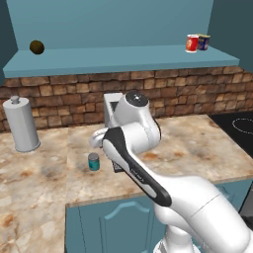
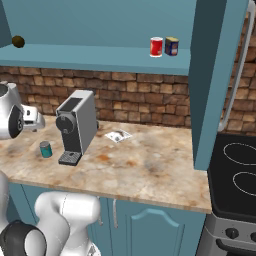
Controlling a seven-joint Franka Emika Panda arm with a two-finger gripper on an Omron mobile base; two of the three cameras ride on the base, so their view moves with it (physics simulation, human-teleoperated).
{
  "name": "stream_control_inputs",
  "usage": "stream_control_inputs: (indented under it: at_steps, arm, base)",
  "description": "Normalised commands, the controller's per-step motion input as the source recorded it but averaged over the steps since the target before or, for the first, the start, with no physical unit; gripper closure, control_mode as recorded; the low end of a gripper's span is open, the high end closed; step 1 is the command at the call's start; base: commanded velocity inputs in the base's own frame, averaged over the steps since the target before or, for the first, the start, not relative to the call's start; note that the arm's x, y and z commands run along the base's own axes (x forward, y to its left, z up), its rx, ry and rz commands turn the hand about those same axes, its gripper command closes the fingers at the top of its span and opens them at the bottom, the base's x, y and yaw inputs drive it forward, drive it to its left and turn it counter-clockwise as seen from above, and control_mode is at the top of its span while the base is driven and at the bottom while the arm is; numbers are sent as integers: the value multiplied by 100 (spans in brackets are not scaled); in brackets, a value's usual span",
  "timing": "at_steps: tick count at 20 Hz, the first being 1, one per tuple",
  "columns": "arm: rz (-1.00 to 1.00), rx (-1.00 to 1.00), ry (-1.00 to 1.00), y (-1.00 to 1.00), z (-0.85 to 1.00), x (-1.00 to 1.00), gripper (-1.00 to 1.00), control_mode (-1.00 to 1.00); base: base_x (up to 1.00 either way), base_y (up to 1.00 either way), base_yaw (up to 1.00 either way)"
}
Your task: Pick the cans from the counter and place them in their designated side in the cabinet.
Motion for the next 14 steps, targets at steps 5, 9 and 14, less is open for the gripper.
stream_control_inputs:
  at_steps: [5,9,14]
  arm:
    - [-5,0,1,10,-15,20,-100,-100]
    - [-5,0,7,8,-14,20,-100,-100]
    - [-3,1,8,8,-17,17,-100,-100]
  base:
    - [0,0,0]
    - [0,0,0]
    - [0,0,0]
